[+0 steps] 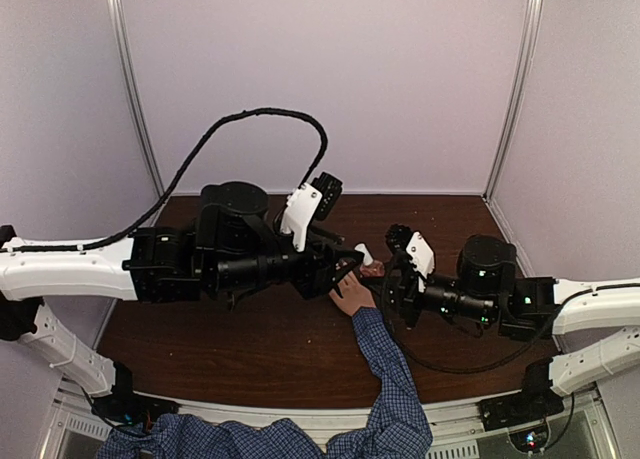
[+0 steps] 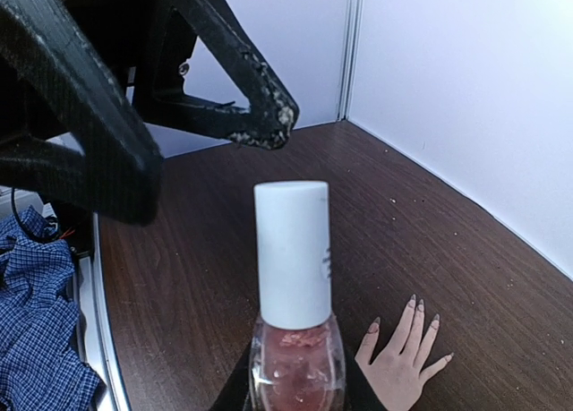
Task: Paint the nails
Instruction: Screw the nail polish bottle cap onto the nail polish bottle.
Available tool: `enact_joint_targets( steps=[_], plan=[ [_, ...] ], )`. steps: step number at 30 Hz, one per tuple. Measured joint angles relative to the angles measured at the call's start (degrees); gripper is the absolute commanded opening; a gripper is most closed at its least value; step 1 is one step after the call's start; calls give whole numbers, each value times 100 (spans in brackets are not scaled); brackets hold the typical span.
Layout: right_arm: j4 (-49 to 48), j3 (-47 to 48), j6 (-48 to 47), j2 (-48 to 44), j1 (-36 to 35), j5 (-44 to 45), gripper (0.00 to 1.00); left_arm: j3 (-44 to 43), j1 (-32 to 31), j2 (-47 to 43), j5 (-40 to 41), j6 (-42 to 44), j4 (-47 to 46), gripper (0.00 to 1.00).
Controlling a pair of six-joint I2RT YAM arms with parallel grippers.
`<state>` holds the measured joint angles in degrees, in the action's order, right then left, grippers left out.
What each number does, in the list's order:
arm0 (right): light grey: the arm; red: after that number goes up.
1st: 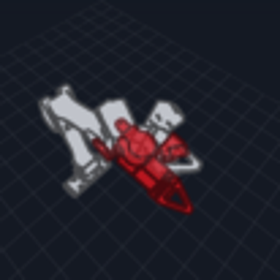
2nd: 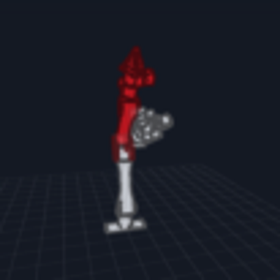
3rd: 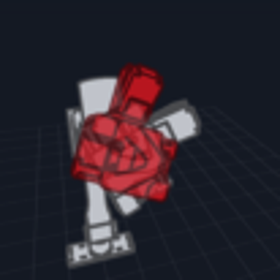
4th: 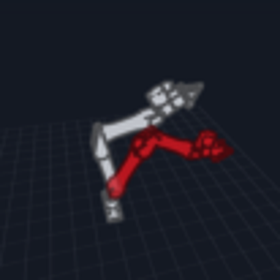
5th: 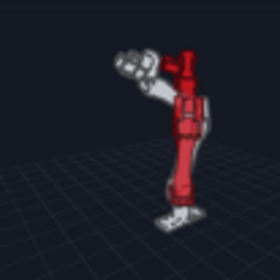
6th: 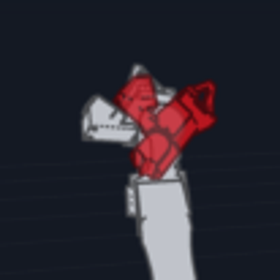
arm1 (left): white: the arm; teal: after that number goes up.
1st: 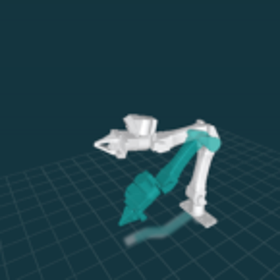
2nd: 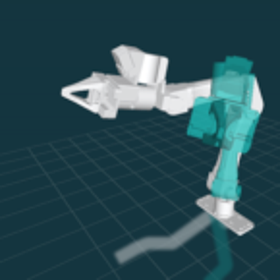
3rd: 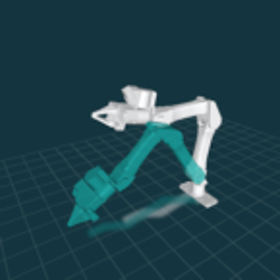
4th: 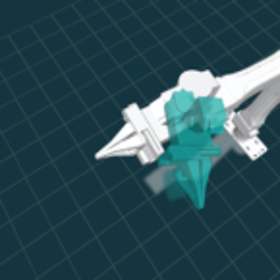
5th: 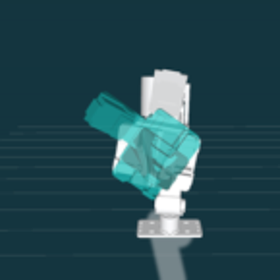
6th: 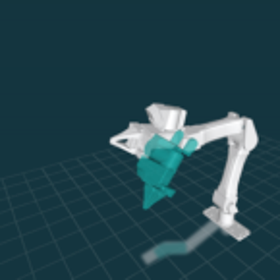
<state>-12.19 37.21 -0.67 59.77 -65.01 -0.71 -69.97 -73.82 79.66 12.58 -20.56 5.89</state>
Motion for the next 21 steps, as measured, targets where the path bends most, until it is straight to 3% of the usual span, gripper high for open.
enact_joint_targets(
  steps=[11, 21],
  plan=[
    [-2, 2, 2, 79, 0, 22, 0, -98, 166, 304, -170, -479, -199, 39],
    [-4, 2, 2, 81, 0, -83, 0, -98, 415, 446, -800, -898, -459, 19]
  ],
)
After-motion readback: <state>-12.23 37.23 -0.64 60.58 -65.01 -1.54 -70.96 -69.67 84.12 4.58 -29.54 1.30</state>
